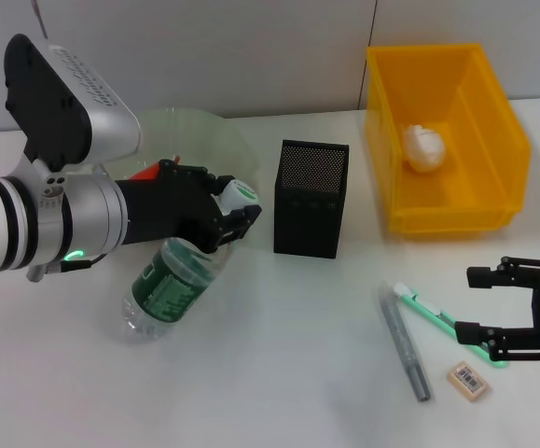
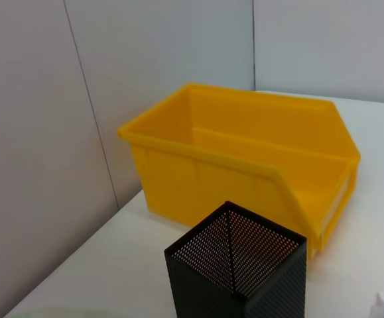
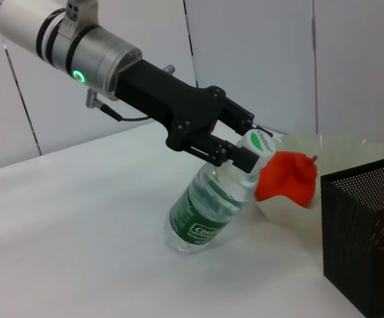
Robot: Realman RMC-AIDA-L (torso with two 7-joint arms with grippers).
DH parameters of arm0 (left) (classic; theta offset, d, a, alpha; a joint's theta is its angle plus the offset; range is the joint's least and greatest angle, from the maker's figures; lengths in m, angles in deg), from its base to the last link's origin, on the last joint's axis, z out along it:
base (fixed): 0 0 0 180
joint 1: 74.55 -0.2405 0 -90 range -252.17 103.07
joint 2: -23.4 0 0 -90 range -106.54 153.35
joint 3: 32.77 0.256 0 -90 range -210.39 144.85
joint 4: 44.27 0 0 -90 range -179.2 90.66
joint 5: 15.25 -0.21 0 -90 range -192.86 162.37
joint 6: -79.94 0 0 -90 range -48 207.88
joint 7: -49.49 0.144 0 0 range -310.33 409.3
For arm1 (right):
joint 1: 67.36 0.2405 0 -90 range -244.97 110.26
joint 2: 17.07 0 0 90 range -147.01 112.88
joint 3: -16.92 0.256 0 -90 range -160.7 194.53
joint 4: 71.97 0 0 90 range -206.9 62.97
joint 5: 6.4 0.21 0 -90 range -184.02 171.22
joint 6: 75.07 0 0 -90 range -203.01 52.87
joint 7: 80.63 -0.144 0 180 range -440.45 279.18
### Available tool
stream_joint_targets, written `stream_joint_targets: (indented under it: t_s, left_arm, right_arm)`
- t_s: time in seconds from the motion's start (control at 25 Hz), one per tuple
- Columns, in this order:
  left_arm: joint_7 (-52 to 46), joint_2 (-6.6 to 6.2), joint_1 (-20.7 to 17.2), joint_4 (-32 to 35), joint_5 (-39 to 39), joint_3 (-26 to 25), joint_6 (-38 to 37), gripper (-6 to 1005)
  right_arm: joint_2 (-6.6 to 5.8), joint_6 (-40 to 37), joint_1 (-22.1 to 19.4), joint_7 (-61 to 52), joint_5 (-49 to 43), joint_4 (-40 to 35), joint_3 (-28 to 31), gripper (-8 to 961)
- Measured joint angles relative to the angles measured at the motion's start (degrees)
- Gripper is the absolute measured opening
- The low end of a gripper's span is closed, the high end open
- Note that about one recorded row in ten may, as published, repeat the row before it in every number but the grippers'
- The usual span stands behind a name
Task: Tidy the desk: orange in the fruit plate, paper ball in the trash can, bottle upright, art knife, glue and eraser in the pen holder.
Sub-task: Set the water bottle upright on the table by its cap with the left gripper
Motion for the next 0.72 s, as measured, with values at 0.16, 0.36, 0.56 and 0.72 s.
stream_joint_targets:
  t_s: [0.16,0.36,0.56,0.72]
  left_arm:
    - [0.1,-0.09,0.0,0.2,1.0,-0.5,0.0,445]
    - [0.1,-0.03,-0.1,0.2,1.2,-0.9,0.1,443]
    - [1.8,-0.01,-0.6,0.2,3.8,-1.2,0.6,440]
    - [2.9,-0.04,-1.0,-0.1,5.2,-1.6,0.6,440]
  right_arm:
    - [0.0,0.0,0.1,0.0,0.0,0.0,-0.1,765]
    - [0.0,0.0,0.1,0.0,-0.1,0.1,0.1,765]
    - [0.0,0.0,0.1,0.0,-0.3,0.1,0.1,765]
    - [0.0,0.0,0.1,0.0,-0.4,0.0,0.0,765]
